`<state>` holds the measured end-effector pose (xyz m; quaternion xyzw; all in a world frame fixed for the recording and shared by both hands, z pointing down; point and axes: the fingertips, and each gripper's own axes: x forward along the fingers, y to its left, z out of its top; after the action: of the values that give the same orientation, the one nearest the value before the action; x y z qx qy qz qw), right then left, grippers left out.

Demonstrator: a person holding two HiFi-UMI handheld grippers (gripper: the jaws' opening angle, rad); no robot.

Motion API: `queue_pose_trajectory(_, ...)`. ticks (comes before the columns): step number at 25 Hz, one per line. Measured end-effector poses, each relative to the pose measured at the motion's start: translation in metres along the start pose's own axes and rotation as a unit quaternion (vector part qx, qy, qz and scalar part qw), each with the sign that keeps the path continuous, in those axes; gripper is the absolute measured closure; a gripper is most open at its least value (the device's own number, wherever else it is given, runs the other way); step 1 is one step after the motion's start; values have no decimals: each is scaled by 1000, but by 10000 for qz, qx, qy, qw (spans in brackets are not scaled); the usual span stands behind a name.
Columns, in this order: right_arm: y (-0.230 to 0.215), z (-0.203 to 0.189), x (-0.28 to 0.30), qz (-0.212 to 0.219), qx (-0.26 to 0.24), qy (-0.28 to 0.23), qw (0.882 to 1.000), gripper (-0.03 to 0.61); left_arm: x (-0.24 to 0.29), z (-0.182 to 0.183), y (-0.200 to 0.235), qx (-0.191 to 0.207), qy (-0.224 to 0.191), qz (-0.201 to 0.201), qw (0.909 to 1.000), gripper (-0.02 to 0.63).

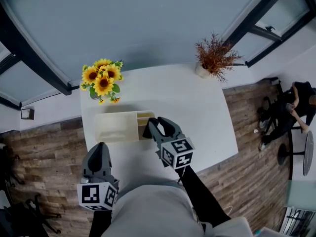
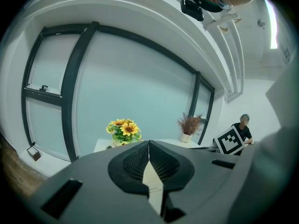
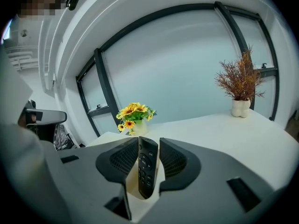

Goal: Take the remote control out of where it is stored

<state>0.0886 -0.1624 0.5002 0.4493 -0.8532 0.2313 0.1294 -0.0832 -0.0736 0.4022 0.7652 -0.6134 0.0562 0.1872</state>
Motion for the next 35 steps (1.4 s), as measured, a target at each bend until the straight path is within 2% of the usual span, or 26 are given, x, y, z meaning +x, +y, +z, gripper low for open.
queue_pose_trajectory(20, 1, -3, 0, -36, -22, 35, 10000, 449, -3, 0, -1, -18, -38, 2, 10000, 604)
queue_pose_trajectory(35, 1, -6, -2, -53, 0, 51, 10000, 481, -4, 1, 1, 14, -47, 7, 10000, 604)
